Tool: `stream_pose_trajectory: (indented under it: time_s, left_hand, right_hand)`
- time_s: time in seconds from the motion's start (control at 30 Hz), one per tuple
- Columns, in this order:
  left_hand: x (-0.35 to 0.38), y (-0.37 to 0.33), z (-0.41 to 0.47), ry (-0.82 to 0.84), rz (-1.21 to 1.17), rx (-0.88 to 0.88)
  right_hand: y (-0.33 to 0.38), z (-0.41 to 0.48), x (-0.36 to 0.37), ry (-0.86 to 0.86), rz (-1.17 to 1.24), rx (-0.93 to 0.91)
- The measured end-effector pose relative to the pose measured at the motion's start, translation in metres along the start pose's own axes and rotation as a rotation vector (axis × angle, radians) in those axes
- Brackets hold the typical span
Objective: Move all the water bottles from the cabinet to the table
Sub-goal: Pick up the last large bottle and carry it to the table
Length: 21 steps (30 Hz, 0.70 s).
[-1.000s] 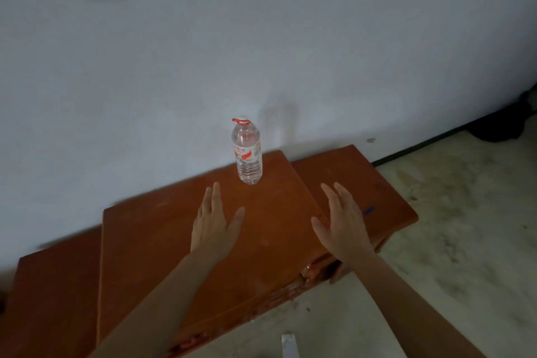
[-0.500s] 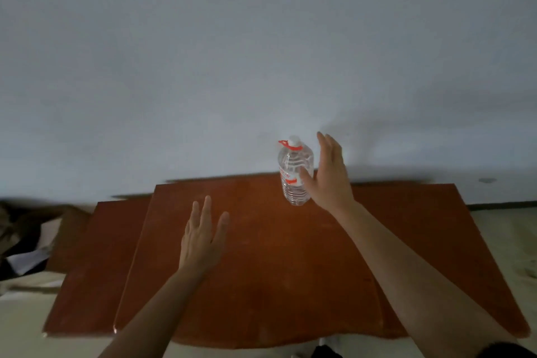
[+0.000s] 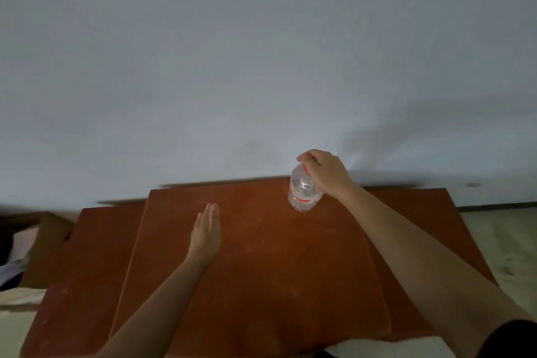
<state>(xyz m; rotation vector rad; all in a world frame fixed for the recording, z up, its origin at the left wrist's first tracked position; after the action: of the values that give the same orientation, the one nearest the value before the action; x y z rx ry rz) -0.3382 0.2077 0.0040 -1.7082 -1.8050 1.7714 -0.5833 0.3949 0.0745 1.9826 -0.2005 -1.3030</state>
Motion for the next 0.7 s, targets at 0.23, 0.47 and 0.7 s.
stream_pose_trajectory:
  time_s: [0.23,0.47,0.7]
  left_hand:
    - [0.017,-0.004,0.016,0.125,-0.149,-0.012]
    - [0.082,-0.014,0.028,0.233,-0.251,-0.164]
    - [0.171,-0.017,0.018,0.421,-0.382,-0.478]
  right_hand:
    - [-0.016,-0.074,0.005,0.039,0.002,-0.078]
    - [-0.061,-0.110,-0.013,-0.121,-0.140,-0.096]
    - [-0.102,-0.127,0.001,-0.311,-0.054,-0.097]
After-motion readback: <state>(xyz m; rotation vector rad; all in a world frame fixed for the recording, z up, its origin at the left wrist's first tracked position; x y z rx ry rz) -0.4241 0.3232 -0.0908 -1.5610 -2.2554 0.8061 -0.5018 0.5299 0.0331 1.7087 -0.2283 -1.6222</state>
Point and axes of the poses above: each hand's wrist, its own z-axis towards the middle knuckle, its own x-axis out of the palm, y = z × x, the point moved 4 cm from there along z, towards the middle knuckle, and after that the axes turned 6 degrees about x, right-handed, at the moved point
